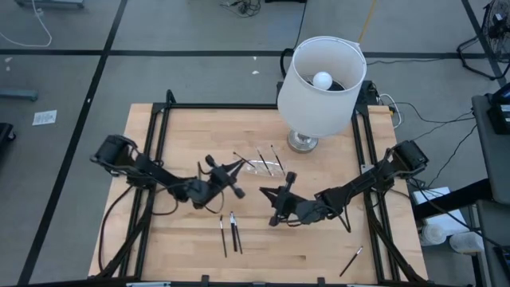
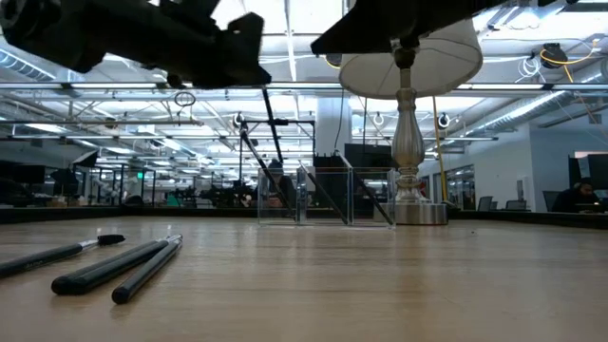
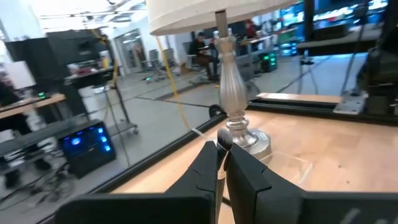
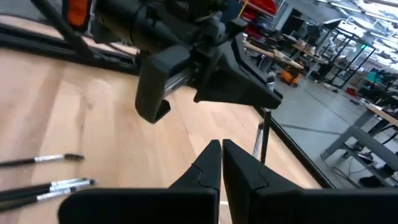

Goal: Pick & Place Makeup Brushes
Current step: Put the black eyeshadow brush into the transparent organizer, then move the black eyeshadow brushes to the bottom right of the table

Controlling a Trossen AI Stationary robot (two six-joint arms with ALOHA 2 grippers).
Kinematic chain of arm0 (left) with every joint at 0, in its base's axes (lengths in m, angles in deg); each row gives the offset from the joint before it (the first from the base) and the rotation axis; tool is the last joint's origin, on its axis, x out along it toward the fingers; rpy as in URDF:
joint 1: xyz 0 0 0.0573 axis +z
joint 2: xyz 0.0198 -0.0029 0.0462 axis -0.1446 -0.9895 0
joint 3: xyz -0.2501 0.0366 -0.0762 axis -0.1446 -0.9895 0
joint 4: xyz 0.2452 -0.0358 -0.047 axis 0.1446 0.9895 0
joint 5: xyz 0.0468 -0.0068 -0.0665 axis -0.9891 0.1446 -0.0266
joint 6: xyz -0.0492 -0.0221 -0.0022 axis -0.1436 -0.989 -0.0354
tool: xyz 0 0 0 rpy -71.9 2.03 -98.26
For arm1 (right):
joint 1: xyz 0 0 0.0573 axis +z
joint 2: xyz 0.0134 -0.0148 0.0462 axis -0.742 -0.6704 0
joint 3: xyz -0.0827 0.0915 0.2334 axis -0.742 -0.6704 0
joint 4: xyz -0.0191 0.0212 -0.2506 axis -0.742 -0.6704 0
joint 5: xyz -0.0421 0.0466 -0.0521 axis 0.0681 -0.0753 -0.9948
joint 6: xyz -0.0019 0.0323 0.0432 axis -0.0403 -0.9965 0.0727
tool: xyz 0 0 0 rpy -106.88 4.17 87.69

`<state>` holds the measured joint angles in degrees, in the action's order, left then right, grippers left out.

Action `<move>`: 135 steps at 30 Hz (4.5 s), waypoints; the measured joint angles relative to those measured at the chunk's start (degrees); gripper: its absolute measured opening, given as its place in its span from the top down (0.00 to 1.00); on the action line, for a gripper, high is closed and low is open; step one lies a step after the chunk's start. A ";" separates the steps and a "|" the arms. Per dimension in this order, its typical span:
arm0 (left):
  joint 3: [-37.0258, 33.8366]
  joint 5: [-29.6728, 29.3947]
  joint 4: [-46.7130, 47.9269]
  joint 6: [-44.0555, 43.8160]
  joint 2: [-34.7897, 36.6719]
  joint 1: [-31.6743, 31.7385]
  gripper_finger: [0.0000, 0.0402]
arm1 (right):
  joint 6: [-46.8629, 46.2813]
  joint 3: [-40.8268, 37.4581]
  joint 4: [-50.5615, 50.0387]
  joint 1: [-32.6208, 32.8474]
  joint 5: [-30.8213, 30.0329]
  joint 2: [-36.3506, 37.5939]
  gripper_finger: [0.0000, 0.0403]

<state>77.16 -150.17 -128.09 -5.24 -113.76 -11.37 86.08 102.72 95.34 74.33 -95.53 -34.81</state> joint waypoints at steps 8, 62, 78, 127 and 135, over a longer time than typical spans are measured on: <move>4.20 -1.99 2.96 -4.69 -4.08 2.11 0.97 | 2.95 -0.52 -0.06 0.04 0.05 -0.02 1.00; 3.76 -2.45 39.81 -7.20 17.86 -3.78 0.65 | 4.95 -0.52 4.39 -0.11 0.64 -0.02 1.00; -2.90 14.25 70.46 -5.03 46.87 -10.45 0.97 | -11.47 -0.67 1.67 -2.37 15.27 -0.04 1.00; -4.46 12.64 73.48 -6.20 55.41 -10.81 0.91 | -44.45 33.05 -20.61 1.97 27.38 -33.18 1.00; -4.46 12.68 73.87 -7.91 55.39 -10.64 0.91 | -46.32 33.03 -23.20 2.12 27.47 -33.24 1.00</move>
<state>72.70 -137.49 -54.22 -13.15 -58.37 -22.01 39.76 135.75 72.15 76.45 -68.06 -68.05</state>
